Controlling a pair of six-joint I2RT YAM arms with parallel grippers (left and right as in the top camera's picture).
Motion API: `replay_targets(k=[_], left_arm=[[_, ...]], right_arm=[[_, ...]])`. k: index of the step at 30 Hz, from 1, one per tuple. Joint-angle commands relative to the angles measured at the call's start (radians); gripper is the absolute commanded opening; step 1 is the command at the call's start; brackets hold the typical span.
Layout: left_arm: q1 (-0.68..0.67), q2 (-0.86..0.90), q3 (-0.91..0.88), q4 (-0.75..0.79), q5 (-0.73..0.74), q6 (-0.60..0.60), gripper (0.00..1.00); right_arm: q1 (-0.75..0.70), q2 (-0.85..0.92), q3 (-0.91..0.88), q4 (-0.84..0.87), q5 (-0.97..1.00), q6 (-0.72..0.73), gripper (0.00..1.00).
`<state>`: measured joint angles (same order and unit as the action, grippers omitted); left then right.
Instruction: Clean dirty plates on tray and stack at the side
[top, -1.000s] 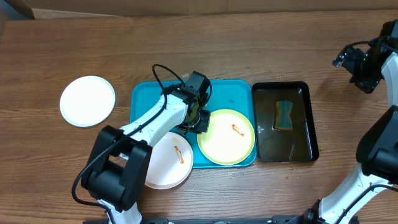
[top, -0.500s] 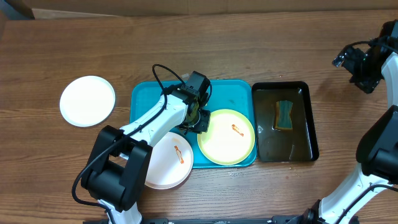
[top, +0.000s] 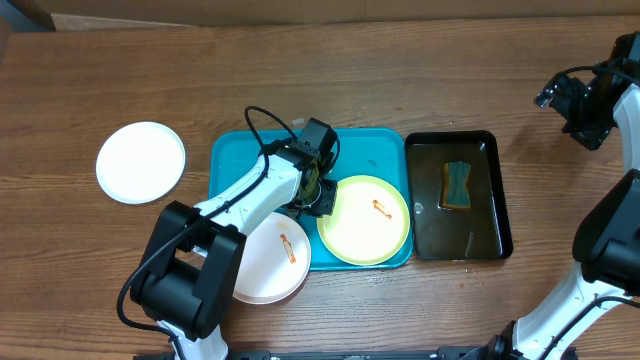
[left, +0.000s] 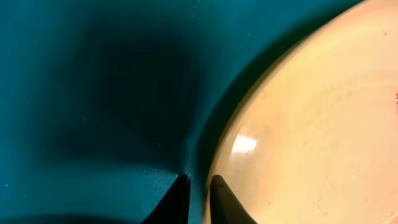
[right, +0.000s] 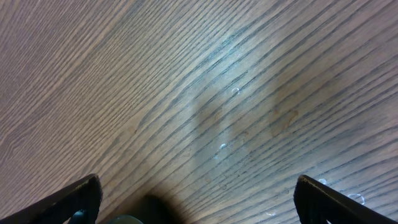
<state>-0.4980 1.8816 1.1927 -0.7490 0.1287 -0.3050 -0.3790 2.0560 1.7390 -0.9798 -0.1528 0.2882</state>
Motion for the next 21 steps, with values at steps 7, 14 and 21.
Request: replay_targets(k=[7,14,21], left_arm=[[0.007,0.011,0.010,0.055,-0.117,-0.010,0.04],[0.040,0.011,0.077,0.099,-0.315,0.099,0.04],[0.044,0.011,0.089,0.199,-0.371,0.137,0.47]], right_arm=[[0.002,-0.034,0.014,0.006,-0.002,0.004,1.00],[0.002,-0.034,0.014,0.006,-0.002,0.004,1.00],[0.002,-0.034,0.014,0.006,-0.002,0.004,1.00]])
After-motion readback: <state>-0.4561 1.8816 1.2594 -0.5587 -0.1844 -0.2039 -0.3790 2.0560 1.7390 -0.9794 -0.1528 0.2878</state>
